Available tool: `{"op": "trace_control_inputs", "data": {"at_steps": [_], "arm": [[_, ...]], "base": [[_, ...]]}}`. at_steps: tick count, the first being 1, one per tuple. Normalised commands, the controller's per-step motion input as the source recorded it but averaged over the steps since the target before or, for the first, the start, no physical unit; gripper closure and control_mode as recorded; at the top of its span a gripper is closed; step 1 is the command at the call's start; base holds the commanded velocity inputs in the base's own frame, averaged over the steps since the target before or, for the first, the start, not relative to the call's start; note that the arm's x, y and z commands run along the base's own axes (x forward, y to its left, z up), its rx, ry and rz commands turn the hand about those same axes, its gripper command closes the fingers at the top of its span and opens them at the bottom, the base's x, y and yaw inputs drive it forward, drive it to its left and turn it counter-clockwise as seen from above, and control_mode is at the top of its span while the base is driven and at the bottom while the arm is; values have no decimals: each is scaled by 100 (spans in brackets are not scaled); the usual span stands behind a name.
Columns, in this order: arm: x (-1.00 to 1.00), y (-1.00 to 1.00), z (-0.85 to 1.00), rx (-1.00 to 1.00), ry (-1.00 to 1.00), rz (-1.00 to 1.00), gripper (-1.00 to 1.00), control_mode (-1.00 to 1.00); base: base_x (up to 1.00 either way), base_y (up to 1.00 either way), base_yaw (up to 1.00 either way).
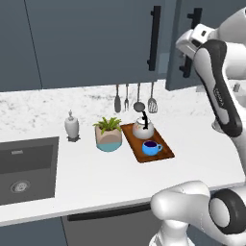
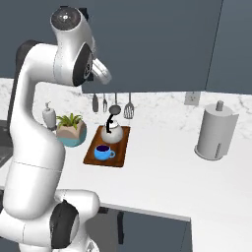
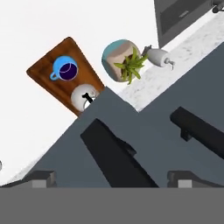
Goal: Pick the kettle from the counter and place it on the tray. Then pick the mug from the cabinet and place it on the tray. Then close the cabinet doors.
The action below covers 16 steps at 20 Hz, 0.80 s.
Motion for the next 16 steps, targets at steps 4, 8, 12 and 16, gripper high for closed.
{"op": "trace_control_inputs", "data": {"at_steps": [4, 8, 12, 16], "arm": [[73, 0, -50, -26, 0, 0, -100, -100], [66, -2, -46, -26, 2, 0, -100, -100], [55, -3, -48, -29, 2, 0, -100, -100], [60, 0, -53, -29, 9, 0, -100, -100]], "base": [[0, 0, 0], [0, 0, 0], [0, 0, 0], [0, 0, 0]]}}
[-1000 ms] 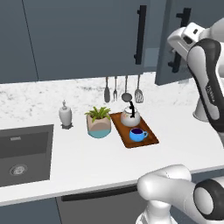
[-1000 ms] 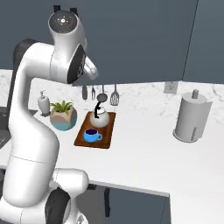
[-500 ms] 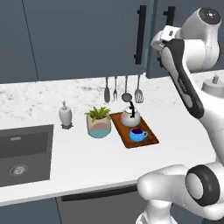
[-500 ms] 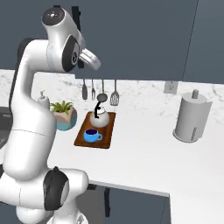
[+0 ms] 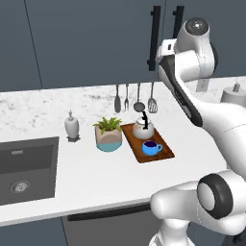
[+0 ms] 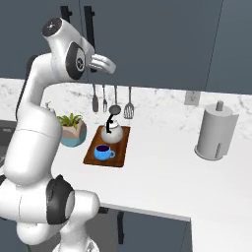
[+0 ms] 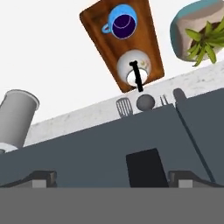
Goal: Pick the kettle from the counter and place it on the tray. Then pick the mug from the cabinet and place it on the tray. Then close the cabinet doors.
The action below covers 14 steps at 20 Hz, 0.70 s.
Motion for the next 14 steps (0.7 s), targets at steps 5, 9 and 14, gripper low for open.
{"op": "trace_control_inputs", "data": {"at_steps": [5, 9, 14], "arm": [[60, 0, -36, -25, 16, 0, -100, -100], [40, 0, -42, -22, 9, 0, -100, -100], [29, 0, -47, -14, 0, 0, -100, -100]], "base": [[0, 0, 0], [0, 0, 0], [0, 0, 0]]}}
